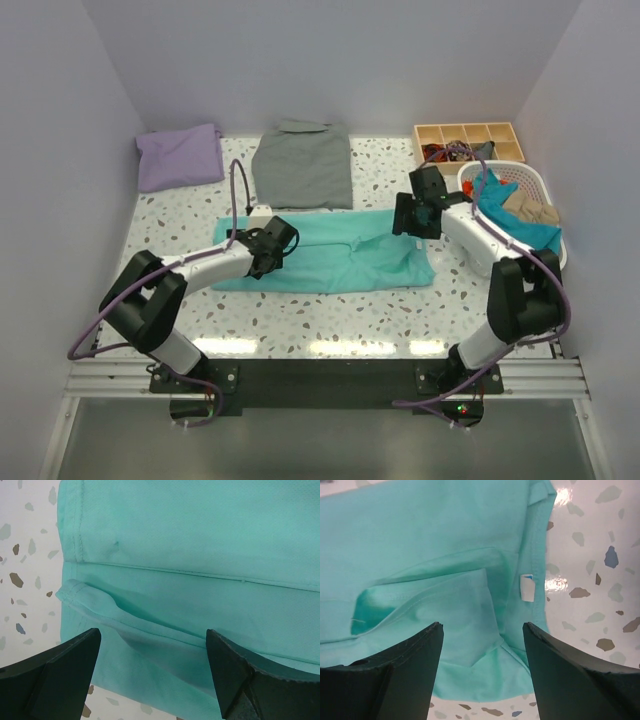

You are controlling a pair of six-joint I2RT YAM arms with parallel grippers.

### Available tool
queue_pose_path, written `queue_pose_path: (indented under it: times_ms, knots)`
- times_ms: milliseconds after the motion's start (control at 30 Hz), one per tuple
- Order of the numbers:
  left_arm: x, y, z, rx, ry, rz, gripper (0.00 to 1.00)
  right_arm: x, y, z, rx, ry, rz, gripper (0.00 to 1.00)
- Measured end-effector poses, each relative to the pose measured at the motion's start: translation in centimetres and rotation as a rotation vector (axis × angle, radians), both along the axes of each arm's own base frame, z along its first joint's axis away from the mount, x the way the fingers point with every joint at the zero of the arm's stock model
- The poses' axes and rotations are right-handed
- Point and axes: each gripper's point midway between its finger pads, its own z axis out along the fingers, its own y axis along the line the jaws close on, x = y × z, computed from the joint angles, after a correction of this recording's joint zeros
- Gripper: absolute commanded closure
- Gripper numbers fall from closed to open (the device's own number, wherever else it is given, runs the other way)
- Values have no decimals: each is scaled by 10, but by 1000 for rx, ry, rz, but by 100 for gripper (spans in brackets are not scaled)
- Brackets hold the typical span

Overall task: Fold and stack the t-shirts
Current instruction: Fold the tshirt

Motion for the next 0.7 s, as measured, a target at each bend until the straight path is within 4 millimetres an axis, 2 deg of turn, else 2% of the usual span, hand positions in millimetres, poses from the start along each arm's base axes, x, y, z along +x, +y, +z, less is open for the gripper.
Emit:
queue_pose_path:
  times_ms: [100,200,500,700]
  knots:
    - [0,0,0,0,0,-1,9,-4,-2,-21,-5,59,-2,32]
    - [0,0,0,0,-1,0,9,-3,5,-31,19,85,15,34]
    - [0,0,-1,1,2,-1,9,6,28,-27,122,52,67,36]
    - [-1,-1,-6,4,16,-4,9,0,50,-26,158,59,127,36]
